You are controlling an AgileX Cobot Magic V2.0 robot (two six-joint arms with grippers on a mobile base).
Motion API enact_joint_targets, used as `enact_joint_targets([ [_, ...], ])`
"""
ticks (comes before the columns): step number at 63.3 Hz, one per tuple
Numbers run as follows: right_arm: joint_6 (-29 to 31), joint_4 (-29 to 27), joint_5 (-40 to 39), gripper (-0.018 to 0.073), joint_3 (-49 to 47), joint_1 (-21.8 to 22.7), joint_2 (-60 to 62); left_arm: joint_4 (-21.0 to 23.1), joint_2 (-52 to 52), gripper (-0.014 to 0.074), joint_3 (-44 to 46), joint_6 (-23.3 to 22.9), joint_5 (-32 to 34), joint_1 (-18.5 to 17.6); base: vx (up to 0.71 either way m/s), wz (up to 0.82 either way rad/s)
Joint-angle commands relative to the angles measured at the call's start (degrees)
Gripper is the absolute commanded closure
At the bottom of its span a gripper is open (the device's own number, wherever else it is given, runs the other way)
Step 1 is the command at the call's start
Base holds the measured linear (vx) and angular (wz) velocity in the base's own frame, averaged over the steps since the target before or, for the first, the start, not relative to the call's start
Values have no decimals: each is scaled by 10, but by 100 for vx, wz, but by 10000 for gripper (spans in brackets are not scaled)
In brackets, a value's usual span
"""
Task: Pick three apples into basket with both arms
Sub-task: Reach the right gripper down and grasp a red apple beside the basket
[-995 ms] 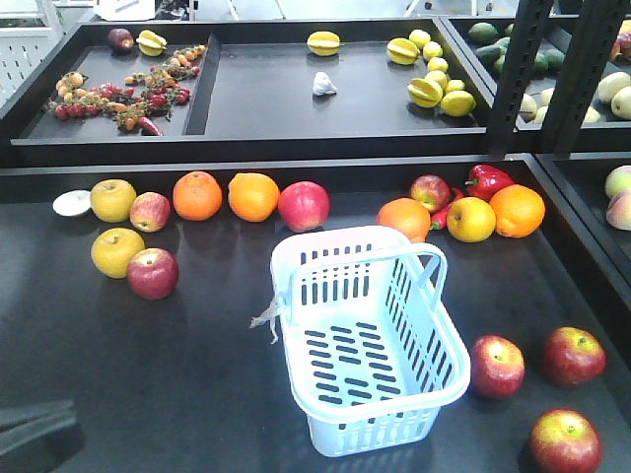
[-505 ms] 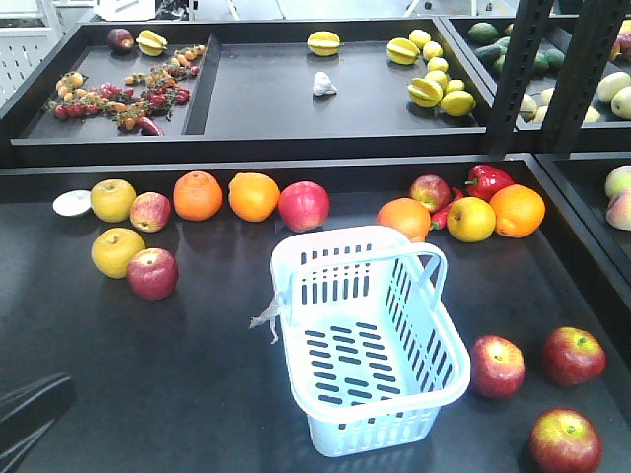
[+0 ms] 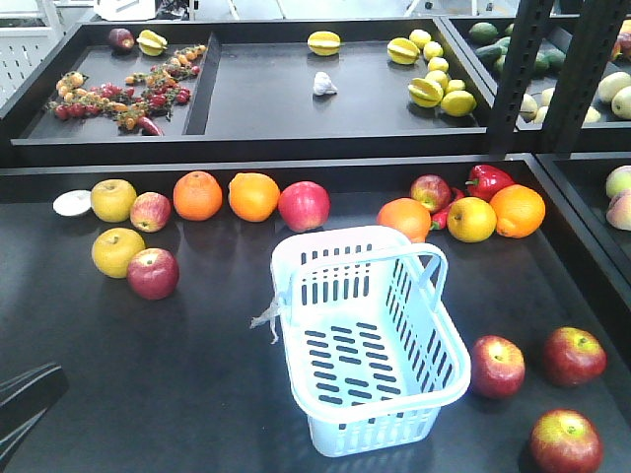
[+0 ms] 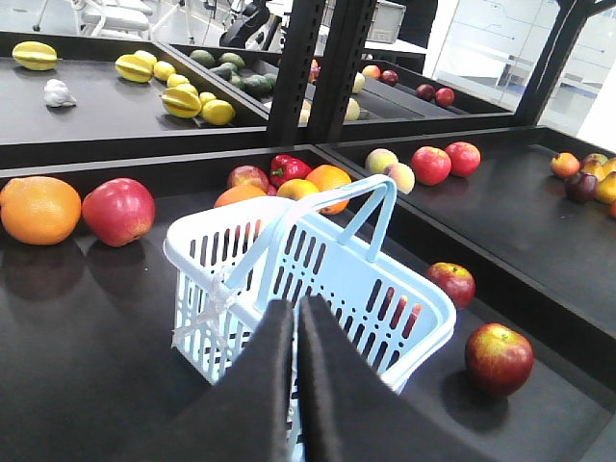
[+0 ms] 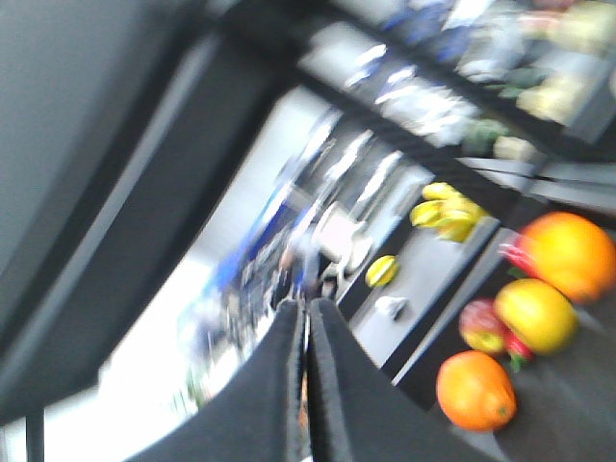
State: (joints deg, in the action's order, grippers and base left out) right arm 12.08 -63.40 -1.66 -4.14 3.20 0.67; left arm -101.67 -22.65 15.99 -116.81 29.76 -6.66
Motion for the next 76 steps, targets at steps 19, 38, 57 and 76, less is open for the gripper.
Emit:
enact_joint_targets([
  [19, 17, 398, 254, 560, -367, 3, -240, -26, -5, 605, 15, 1, -26, 0, 0, 0],
  [38, -135, 777, 531, 557, -577, 3, -420, -26, -5, 605, 15, 1, -28, 0, 0, 0],
  [57, -56, 716, 570, 275, -575, 2, -498, -26, -5, 605, 15, 1, -28, 0, 0, 0],
  [76, -80, 701, 632, -150, -577, 2, -538, -26, -5, 604, 15, 1, -28, 0, 0, 0],
])
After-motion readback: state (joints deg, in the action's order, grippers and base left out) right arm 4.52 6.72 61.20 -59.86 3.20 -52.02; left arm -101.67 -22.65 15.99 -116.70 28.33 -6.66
